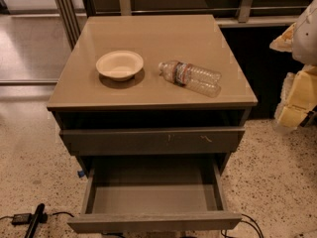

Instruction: Close middle drawer

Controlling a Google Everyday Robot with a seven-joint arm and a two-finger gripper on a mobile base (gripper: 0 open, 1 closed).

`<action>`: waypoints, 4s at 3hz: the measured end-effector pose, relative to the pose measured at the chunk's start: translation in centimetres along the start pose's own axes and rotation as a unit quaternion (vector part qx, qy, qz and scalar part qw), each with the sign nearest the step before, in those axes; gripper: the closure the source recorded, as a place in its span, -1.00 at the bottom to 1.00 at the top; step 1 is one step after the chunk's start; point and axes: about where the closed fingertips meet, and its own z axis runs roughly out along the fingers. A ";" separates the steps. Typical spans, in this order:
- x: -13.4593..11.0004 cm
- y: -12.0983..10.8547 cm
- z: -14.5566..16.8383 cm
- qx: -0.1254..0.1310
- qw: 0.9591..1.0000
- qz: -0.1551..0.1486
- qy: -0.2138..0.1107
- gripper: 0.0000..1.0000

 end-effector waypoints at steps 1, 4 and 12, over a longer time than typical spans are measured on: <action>0.0 0.0 0.0 0.000 1.000 0.000 0.000 -1.00; 1.8 8.6 8.9 -0.047 0.995 0.013 -0.092 -0.74; 5.7 16.5 31.6 -0.035 0.980 0.088 -0.172 1.00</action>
Offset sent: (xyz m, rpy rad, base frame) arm -0.0409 0.0064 -0.0729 0.1485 0.0146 0.0256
